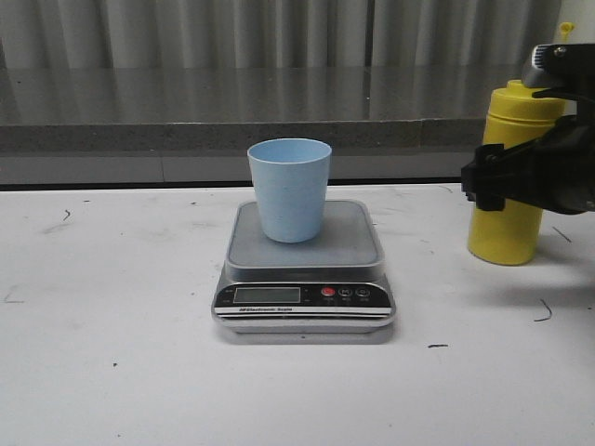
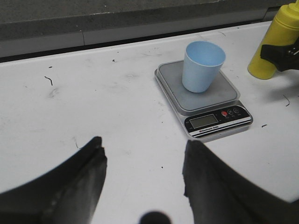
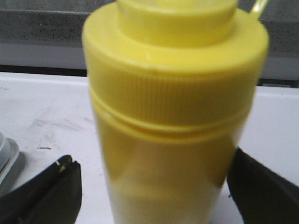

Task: Pour seasoning into cup on scale with both arms
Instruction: 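Grasp the yellow squeeze bottle with the right gripper and lift, then tilt the bottle with the right gripper, nozzle toward the cup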

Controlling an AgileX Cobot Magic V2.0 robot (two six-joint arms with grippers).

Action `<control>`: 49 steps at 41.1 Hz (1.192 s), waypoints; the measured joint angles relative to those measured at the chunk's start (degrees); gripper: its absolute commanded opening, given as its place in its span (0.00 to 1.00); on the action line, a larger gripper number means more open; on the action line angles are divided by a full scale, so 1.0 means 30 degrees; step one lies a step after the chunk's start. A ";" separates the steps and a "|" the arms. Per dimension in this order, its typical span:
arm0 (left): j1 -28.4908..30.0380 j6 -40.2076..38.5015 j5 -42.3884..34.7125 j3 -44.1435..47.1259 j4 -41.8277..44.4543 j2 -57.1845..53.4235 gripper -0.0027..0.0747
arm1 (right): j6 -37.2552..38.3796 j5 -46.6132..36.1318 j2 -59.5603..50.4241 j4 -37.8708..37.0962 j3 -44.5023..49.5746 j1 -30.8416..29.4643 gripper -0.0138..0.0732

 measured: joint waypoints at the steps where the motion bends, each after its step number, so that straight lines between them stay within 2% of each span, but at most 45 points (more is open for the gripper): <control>1: 0.0000 0.0000 0.0000 0.0000 0.0000 0.0000 0.51 | 0.0000 -0.0020 0.0216 0.0029 -0.0213 0.0000 0.90; 13: 0.0000 0.0000 0.0000 0.0000 0.0000 0.0000 0.51 | 0.0040 -0.0564 0.3161 0.1278 -0.2696 -0.0036 0.90; 15: 0.0000 0.0000 0.0000 0.0000 0.0000 0.0000 0.51 | 0.0040 -0.0620 0.3508 0.1310 -0.2971 -0.0072 0.86; 22: 0.0000 0.0000 0.0000 0.0000 0.0000 0.0000 0.51 | 0.0040 -0.0620 0.3796 0.1346 -0.3240 -0.0154 0.59; 25: 0.0000 0.0000 0.0000 0.0000 0.0000 0.0000 0.51 | 0.0040 -0.0620 0.3796 0.1344 -0.3240 -0.0191 0.56; 32: 0.0000 0.0000 0.0000 0.0000 0.0000 0.0000 0.51 | -0.0246 0.0195 0.3327 0.1344 -0.3240 -0.0221 0.56; 40: 0.0000 0.0000 0.0000 0.0000 0.0000 0.0000 0.51 | -0.2634 0.3019 0.0685 0.1344 -0.3204 -0.0221 0.56; 49: 0.0000 0.0000 0.0000 0.0000 0.0000 0.0000 0.51 | -0.7880 0.6037 -0.3494 0.0730 -0.3204 -0.0221 0.56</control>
